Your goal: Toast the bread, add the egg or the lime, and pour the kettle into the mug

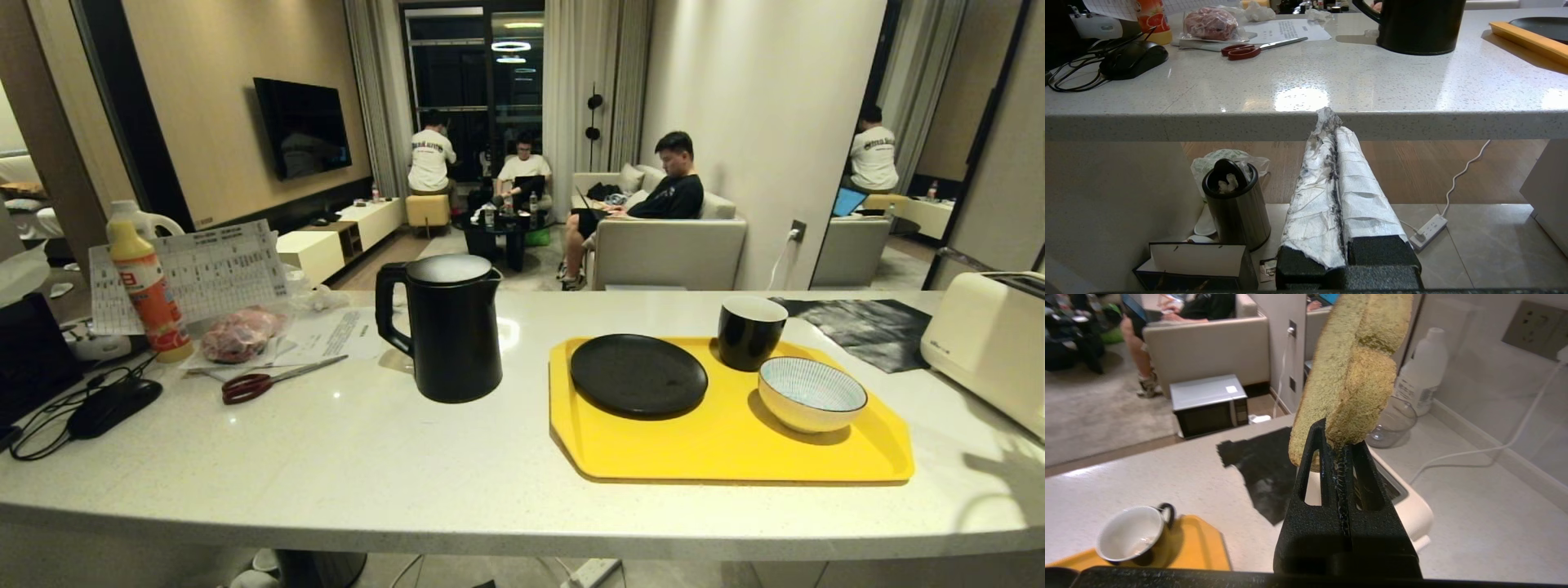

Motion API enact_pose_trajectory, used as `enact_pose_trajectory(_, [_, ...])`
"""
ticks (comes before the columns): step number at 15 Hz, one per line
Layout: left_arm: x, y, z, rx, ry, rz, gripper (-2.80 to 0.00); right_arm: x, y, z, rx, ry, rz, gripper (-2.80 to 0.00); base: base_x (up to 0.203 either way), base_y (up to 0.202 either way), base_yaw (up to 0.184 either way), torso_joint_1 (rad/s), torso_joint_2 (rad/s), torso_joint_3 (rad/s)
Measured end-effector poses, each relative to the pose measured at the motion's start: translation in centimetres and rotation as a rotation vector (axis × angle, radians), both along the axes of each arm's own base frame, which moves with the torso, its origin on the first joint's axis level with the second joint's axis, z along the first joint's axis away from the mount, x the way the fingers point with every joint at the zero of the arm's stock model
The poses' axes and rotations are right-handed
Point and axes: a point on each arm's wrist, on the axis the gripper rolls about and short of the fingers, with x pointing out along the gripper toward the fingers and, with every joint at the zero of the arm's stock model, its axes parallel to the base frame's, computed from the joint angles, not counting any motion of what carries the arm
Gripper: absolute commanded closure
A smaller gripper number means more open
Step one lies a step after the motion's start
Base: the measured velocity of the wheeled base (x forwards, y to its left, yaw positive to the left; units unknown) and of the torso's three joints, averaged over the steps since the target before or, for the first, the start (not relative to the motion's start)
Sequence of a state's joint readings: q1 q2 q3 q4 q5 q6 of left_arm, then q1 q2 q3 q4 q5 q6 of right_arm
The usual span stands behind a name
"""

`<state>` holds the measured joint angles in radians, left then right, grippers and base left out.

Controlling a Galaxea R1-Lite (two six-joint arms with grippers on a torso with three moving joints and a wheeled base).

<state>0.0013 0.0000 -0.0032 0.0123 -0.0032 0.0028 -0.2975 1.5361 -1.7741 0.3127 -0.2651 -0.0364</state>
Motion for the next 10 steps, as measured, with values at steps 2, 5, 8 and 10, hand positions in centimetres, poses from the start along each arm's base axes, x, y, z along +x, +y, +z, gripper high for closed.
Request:
enact_pose_trajectory(2, [0.0, 0.0, 0.0, 0.0, 0.0, 0.0, 0.0, -0.19, -0.35, -0.23, -0.007, 0.013, -0.014, 0.0, 0.0, 0.0, 0.0, 0.0, 0.0, 0.0])
enact_pose_trajectory(5, [0.0, 0.0, 0.0, 0.001, 0.0, 0.0, 0.0, -0.41, -0.62, -0.3, -0.017, 0.023, -0.027, 0.0, 0.0, 0.0, 0.0, 0.0, 0.0, 0.0])
enact_pose_trajectory(8, [0.0, 0.0, 0.0, 0.0, 0.0, 0.0, 0.0, -0.43, -0.85, -0.54, -0.015, 0.033, -0.035, 0.0, 0.0, 0.0, 0.0, 0.0, 0.0, 0.0])
enact_pose_trajectory(10, [0.0, 0.0, 0.0, 0.0, 0.0, 0.0, 0.0, -0.43, -0.98, -0.64, -0.014, 0.036, -0.041, 0.0, 0.0, 0.0, 0.0, 0.0, 0.0, 0.0])
